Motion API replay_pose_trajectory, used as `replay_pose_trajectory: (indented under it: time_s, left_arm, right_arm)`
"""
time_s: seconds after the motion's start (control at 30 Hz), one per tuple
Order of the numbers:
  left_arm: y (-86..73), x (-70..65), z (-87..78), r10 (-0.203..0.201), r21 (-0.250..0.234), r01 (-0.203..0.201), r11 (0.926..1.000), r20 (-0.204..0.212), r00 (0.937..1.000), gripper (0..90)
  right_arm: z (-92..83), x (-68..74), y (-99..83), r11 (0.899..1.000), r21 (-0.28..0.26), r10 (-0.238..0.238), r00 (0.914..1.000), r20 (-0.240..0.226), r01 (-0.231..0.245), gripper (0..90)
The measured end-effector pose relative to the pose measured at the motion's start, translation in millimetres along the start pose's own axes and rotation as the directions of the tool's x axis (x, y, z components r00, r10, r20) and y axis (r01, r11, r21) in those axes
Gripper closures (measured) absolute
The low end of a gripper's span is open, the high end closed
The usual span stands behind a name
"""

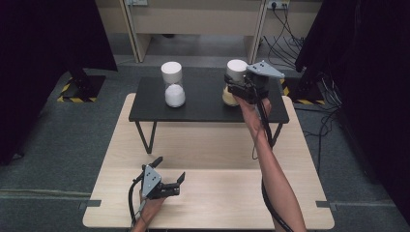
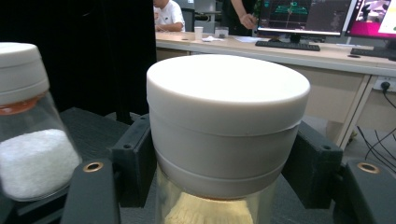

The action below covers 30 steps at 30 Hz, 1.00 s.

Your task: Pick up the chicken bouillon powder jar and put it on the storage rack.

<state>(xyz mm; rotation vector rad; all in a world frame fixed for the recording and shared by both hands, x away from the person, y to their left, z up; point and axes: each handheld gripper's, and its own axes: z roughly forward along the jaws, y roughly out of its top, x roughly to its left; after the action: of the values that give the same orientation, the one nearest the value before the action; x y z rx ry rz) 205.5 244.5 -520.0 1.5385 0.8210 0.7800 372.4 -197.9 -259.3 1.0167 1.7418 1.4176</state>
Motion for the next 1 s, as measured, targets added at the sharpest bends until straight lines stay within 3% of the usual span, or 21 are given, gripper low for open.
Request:
replay_pose_trajectory:
  time_s: [0.27,0.77,0.87,1.0]
  left_arm:
    - [0.0,0.2,0.0,-0.002,0.000,0.002,1.0000,0.000,1.0000,0.7]
    - [0.1,0.0,-0.1,-0.001,0.001,0.001,1.0000,0.000,1.0000,0.7]
    - [0.1,0.0,-0.1,-0.001,0.000,0.001,1.0000,-0.001,1.0000,0.6]
    - [0.1,-0.2,-0.1,0.000,0.001,0.000,1.0000,-0.001,1.0000,0.7]
  right_arm:
    - [8.6,2.2,-6.2,1.000,0.001,-0.004,0.9996,0.029,0.004,34.4]
    - [7.2,3.0,-12.5,1.000,-0.019,-0.019,0.9994,0.030,0.019,33.5]
    - [7.6,0.6,-12.1,1.000,-0.019,0.000,0.9997,0.023,0.000,16.5]
    - [4.4,-1.2,-16.0,0.999,-0.050,0.011,0.9996,0.028,-0.009,2.1]
